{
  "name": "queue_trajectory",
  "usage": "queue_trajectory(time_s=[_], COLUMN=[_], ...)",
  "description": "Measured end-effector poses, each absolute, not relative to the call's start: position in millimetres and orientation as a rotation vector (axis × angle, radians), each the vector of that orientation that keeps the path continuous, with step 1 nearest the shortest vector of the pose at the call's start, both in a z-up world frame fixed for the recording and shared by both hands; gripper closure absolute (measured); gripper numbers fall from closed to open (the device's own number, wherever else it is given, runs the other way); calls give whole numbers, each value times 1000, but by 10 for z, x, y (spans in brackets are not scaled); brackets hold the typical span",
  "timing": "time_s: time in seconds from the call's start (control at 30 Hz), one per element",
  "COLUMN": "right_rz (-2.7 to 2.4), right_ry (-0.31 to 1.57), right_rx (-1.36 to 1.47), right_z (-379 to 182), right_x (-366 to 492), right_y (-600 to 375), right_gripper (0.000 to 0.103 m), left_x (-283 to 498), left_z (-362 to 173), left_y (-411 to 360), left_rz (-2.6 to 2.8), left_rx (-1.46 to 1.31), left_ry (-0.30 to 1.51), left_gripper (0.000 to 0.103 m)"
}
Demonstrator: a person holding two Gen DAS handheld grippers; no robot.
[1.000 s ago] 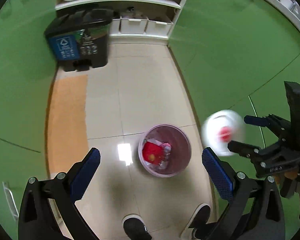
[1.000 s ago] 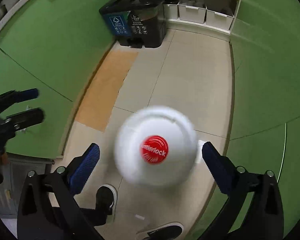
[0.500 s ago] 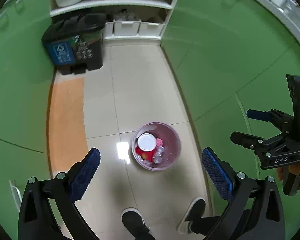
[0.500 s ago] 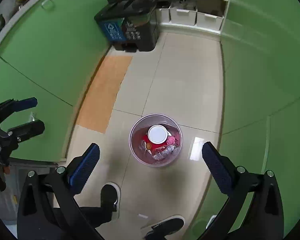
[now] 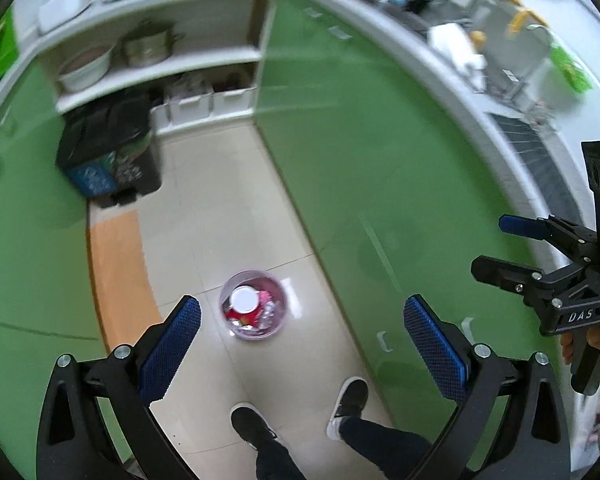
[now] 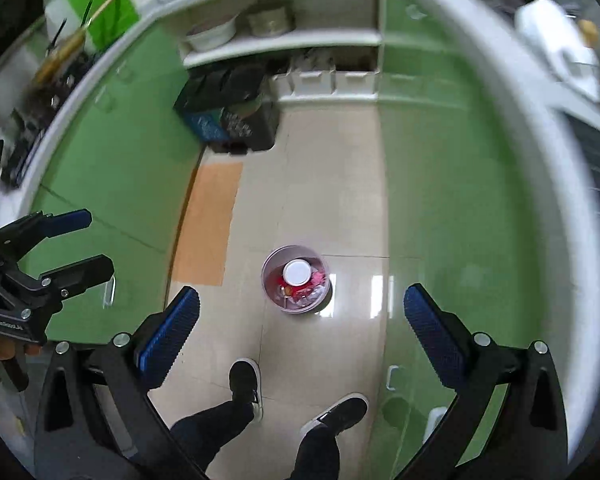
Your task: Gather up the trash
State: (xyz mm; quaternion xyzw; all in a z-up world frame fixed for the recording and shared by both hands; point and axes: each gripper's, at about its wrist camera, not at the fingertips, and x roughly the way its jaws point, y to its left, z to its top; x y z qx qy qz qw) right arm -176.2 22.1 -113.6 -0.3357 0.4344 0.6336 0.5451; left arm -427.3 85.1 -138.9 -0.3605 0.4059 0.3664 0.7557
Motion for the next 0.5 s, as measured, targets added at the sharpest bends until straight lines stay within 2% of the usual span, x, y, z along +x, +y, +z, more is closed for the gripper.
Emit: queue_trajectory(time_s=[0.2, 0.5], right_rz=[1384, 1214], right_ry=[1040, 1021], right_rx=[-663, -545], right_z=[-494, -139], right_x=[-1003, 65], right_y=[-362, -1255], right_gripper=[3, 3], left_x=[-3691, -2621], left_z=[-772, -206], left_y=[706, 360], left_rz=[719, 608], left_rx=[-694, -580], left_ry=[884, 842], left_gripper=[6, 6])
